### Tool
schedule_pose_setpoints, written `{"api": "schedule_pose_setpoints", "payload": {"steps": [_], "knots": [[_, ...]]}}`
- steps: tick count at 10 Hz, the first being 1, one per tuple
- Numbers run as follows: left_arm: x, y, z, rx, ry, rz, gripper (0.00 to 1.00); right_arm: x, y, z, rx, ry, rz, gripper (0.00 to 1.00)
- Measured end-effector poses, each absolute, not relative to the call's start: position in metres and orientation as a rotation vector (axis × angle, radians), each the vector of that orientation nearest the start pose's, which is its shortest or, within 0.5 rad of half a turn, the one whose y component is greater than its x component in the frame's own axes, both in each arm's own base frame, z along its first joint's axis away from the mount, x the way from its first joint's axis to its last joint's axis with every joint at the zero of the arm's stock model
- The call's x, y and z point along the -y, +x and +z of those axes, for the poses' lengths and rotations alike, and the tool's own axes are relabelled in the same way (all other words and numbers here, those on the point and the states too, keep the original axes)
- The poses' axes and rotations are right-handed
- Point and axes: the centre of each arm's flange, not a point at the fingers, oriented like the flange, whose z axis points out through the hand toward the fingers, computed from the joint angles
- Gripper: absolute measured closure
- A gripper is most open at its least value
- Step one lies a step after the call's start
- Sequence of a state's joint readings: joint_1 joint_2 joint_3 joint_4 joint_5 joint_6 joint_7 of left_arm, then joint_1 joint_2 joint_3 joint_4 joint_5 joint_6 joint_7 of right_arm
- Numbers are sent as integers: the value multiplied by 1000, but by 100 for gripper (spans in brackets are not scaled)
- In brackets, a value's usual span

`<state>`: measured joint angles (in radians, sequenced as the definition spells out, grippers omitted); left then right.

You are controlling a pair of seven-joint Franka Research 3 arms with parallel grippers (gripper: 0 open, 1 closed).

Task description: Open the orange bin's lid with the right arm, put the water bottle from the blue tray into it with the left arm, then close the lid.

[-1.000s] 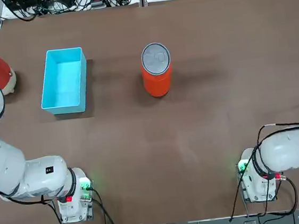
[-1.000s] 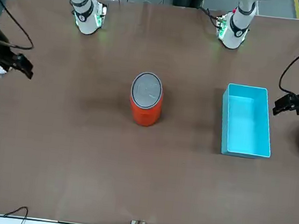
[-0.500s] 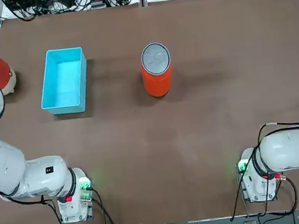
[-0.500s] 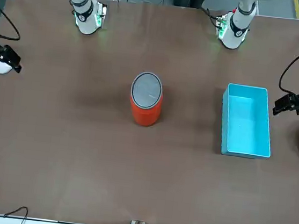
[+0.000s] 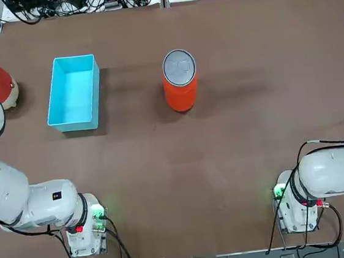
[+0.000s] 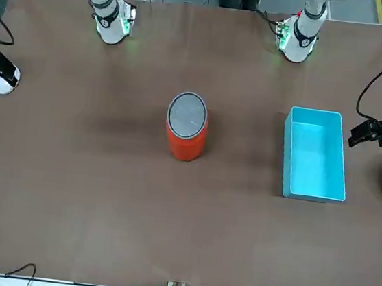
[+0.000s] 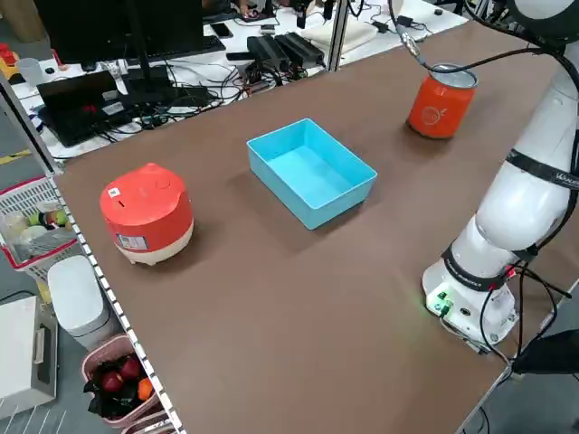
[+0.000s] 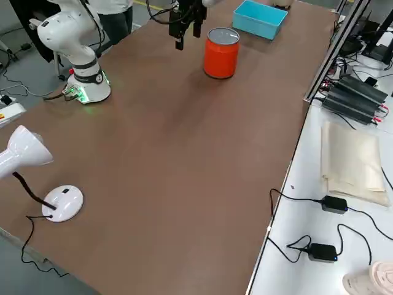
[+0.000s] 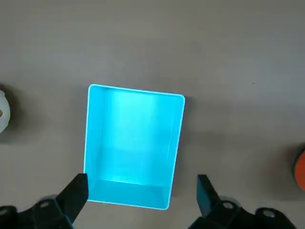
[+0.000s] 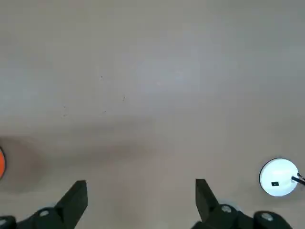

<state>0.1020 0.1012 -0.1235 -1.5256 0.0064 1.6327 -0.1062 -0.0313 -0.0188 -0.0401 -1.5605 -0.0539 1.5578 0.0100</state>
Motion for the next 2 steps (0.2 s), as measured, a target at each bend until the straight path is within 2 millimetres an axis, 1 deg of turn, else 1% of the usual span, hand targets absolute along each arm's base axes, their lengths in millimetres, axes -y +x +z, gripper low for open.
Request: {"api": "schedule_pose_setpoints", "payload": {"steps": [2], "knots": [[8,590,594,134,-3145,-10,0,42,543,643,-125,-3192,-2,0]]}}
